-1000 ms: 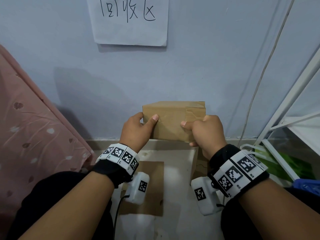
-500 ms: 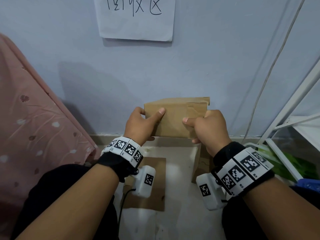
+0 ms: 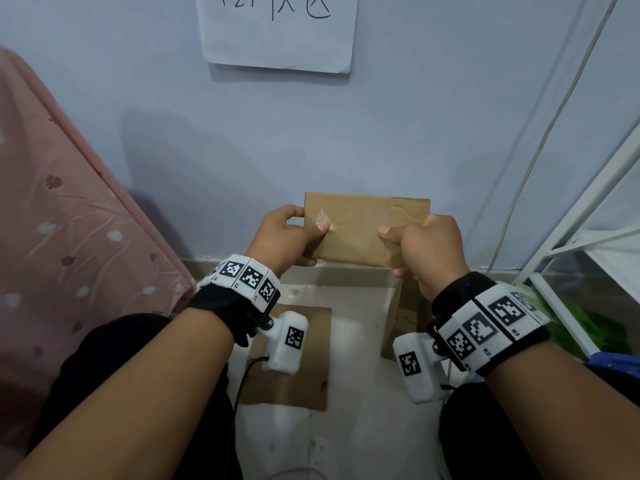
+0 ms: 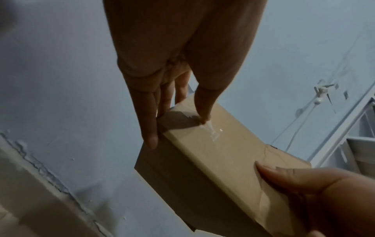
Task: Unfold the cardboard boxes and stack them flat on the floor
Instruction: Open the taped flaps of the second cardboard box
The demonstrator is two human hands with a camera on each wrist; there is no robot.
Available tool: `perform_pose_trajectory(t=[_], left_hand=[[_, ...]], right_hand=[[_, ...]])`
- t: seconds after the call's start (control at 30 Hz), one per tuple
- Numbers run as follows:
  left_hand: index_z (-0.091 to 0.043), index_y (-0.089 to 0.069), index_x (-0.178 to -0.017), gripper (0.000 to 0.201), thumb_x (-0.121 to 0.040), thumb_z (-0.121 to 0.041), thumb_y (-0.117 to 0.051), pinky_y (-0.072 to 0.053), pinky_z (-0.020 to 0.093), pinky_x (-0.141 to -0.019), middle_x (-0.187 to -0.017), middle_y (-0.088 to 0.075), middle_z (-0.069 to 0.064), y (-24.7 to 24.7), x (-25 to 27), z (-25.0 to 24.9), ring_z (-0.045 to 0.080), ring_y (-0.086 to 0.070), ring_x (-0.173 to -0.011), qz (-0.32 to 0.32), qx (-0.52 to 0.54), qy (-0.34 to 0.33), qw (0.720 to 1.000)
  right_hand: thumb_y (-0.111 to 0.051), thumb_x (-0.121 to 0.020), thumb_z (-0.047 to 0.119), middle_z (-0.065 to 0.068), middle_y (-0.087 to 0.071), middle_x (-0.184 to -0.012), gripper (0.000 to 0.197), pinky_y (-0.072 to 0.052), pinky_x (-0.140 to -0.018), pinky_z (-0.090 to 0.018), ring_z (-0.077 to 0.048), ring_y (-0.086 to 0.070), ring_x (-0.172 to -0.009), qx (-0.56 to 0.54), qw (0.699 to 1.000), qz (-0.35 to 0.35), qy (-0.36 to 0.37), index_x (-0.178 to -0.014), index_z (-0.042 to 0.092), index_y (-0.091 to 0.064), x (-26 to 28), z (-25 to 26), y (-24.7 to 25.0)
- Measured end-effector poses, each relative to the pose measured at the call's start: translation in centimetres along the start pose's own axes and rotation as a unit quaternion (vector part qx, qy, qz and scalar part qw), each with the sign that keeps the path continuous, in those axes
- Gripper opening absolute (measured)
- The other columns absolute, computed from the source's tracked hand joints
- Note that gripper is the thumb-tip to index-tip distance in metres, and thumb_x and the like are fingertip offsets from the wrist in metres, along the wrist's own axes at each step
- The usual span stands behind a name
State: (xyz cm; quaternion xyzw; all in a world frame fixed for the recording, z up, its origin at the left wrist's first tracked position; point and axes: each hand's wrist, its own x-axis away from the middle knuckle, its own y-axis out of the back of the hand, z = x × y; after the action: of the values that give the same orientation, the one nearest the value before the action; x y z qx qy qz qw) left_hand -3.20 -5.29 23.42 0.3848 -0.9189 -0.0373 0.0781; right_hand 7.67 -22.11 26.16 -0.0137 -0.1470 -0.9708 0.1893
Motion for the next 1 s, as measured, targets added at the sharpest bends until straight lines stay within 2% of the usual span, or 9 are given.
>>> perform_pose_trajectory(t=[0.1,0.17,0.33,0.43,0.5,0.6,0.7,0.8,1.0], left_hand=[[-0.015,-0.066,-0.113,0.045,-0.079,-0.042,-0.08,-0.064,0.049,-0.071,-0.11,-0.073,0.013,-0.2,0.6,-0.2,0.027,-0.072,-0.096,0.014,0.03,0.027,0.999],[-0.016,-0.058,-0.115,0.061,-0.075,-0.054,-0.083,-0.064,0.049,-0.071,-0.104,-0.074,0.004,-0.5,0.9,-0.2,0.023,-0.072,-0.095,-0.011,0.014,0.028,0.999],[-0.007,-0.053,-0.117,0.058,-0.078,-0.031,-0.088,-0.061,0.059,-0.07,-0.092,-0.071,0.009,-0.4,0.7,-0.4,0.028,-0.072,-0.076,-0.035,0.005,0.004,0.999],[-0.007,-0.052,-0.116,0.058,-0.077,-0.028,-0.089,-0.062,0.058,-0.067,-0.095,-0.072,0.015,-0.3,0.6,-0.6,0.032,-0.075,-0.081,-0.014,-0.019,0.001,1.0],[-0.006,-0.051,-0.117,0.057,-0.079,-0.026,-0.088,-0.062,0.057,-0.066,-0.098,-0.071,0.018,-0.3,0.6,-0.6,0.033,-0.075,-0.083,0.002,-0.031,0.0,1.0],[-0.005,-0.052,-0.112,0.048,-0.081,-0.02,-0.085,-0.062,0.057,-0.066,-0.091,-0.072,0.018,-0.3,0.5,-0.4,0.032,-0.074,-0.077,0.018,-0.042,-0.004,0.999],[-0.008,-0.055,-0.102,0.037,-0.082,-0.016,-0.084,-0.062,0.056,-0.065,-0.089,-0.074,0.021,-0.2,0.4,-0.1,0.035,-0.076,-0.076,0.029,-0.056,-0.006,0.998],[-0.006,-0.056,-0.104,0.034,-0.084,-0.013,-0.083,-0.063,0.056,-0.066,-0.088,-0.074,0.022,-0.1,0.4,0.1,0.035,-0.076,-0.075,0.035,-0.054,-0.004,0.998],[0.0,-0.057,-0.116,0.032,-0.09,-0.007,-0.075,-0.063,0.055,-0.07,-0.097,-0.073,0.031,-0.4,0.5,0.1,0.04,-0.075,-0.086,0.053,-0.032,-0.004,0.998]], right_hand=[[-0.08,-0.08,0.017,-0.01,-0.063,-0.087,0.046,-0.061,-0.061,-0.056,-0.033,-0.067,-0.061,0.009,1.0,0.002,0.011,-0.109,-0.013,-0.059,0.2,0.1,0.0],[-0.08,-0.079,0.018,-0.012,-0.068,-0.095,0.045,-0.06,-0.059,-0.056,-0.034,-0.07,-0.065,0.015,1.0,0.014,0.019,-0.108,-0.011,-0.061,0.4,0.2,-0.3],[-0.08,-0.082,0.018,-0.009,-0.066,-0.097,0.036,-0.062,-0.065,-0.054,-0.028,-0.068,-0.064,0.02,0.999,0.019,0.021,-0.102,-0.005,-0.062,0.2,0.3,-0.5],[-0.08,-0.083,0.02,-0.003,-0.062,-0.086,0.037,-0.061,-0.075,-0.054,-0.029,-0.068,-0.061,0.027,0.999,0.016,0.012,-0.104,-0.001,-0.058,-0.3,0.3,0.1],[-0.079,-0.083,0.019,0.0,-0.06,-0.09,0.036,-0.061,-0.077,-0.054,-0.03,-0.066,-0.059,0.026,0.999,0.019,0.003,-0.105,0.001,-0.057,-0.5,0.3,0.3],[-0.08,-0.083,0.016,0.002,-0.059,-0.104,0.039,-0.062,-0.073,-0.051,-0.024,-0.065,-0.063,0.011,1.0,0.022,-0.014,-0.113,0.003,-0.057,-0.8,0.4,0.8],[-0.08,-0.082,0.012,0.002,-0.065,-0.097,0.029,-0.062,-0.063,-0.04,-0.023,-0.068,-0.074,-0.002,0.999,0.028,-0.022,-0.105,0.005,-0.064,-1.1,0.2,1.3],[-0.079,-0.082,0.01,0.001,-0.067,-0.092,0.022,-0.056,-0.052,-0.031,-0.019,-0.069,-0.079,-0.012,0.999,0.034,-0.024,-0.097,0.009,-0.064,-1.2,0.2,1.6],[-0.08,-0.081,0.01,-0.001,-0.062,-0.094,0.022,-0.059,-0.055,-0.035,-0.022,-0.066,-0.074,-0.006,1.0,0.022,-0.013,-0.091,0.01,-0.06,-1.6,0.3,2.0]])
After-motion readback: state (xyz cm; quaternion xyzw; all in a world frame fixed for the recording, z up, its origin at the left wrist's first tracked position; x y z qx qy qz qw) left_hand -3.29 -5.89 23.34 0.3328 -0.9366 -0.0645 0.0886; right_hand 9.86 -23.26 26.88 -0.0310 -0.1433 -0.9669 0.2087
